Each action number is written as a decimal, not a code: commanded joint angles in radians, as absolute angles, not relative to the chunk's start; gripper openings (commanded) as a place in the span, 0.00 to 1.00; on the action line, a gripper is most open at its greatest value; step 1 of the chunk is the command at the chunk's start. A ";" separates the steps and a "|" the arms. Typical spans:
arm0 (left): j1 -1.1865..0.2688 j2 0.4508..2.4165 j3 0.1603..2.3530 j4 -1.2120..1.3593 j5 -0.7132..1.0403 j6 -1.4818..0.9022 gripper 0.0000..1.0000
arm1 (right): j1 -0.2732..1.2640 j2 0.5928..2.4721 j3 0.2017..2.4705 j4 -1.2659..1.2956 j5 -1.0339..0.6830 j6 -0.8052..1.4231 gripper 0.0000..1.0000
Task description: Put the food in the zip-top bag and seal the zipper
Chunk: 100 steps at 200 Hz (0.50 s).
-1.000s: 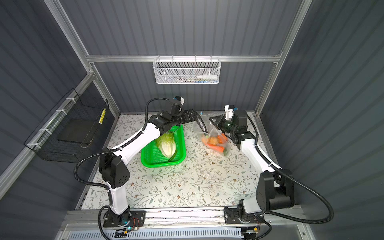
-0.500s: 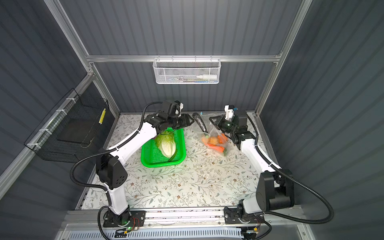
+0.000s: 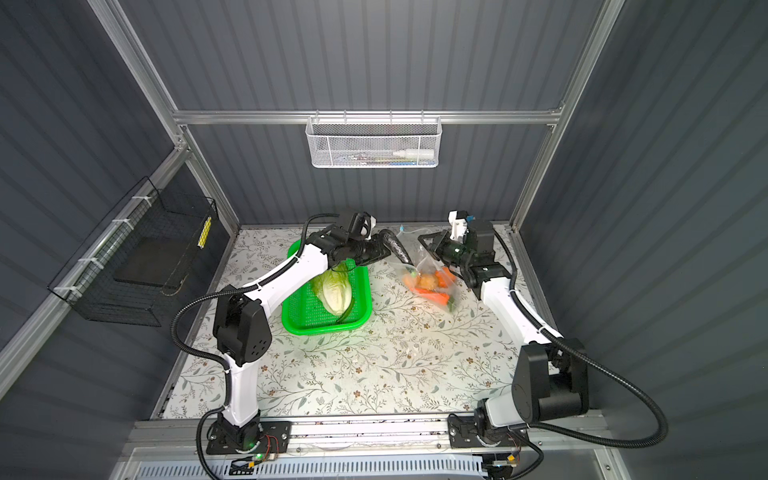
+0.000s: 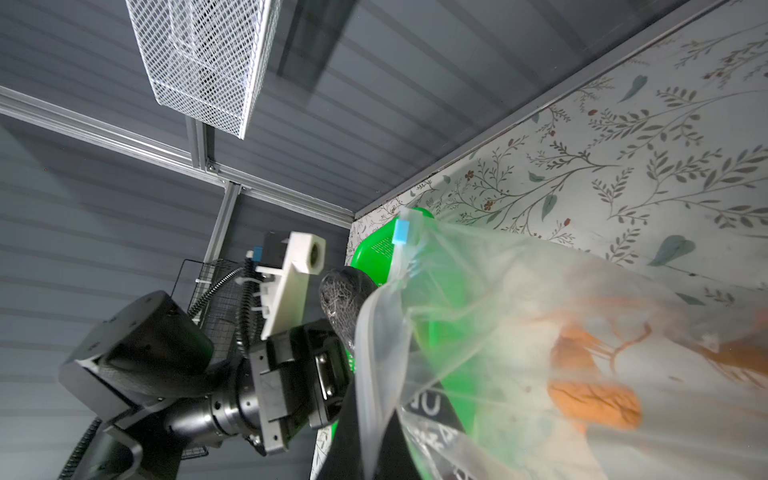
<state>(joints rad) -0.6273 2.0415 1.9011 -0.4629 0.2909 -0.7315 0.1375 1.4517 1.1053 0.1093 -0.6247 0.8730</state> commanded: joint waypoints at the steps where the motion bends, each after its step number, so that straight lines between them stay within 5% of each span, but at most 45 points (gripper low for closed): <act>1: -0.630 2.039 1.966 -0.456 0.322 -0.730 0.00 | 0.140 1.442 1.135 -0.017 -0.607 0.767 0.00; 47: -0.630 2.010 2.001 -0.432 0.320 -0.767 0.00 | 0.143 1.448 1.257 -0.349 -0.485 0.528 0.00; 100: -0.629 2.050 2.135 -0.543 0.270 -0.735 0.00 | 0.143 1.373 1.339 -0.452 -0.449 0.479 0.00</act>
<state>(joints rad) -0.6292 2.0418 2.0644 -0.4873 0.2970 -0.7563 0.1383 1.4242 1.2896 -0.3603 -0.4751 0.5392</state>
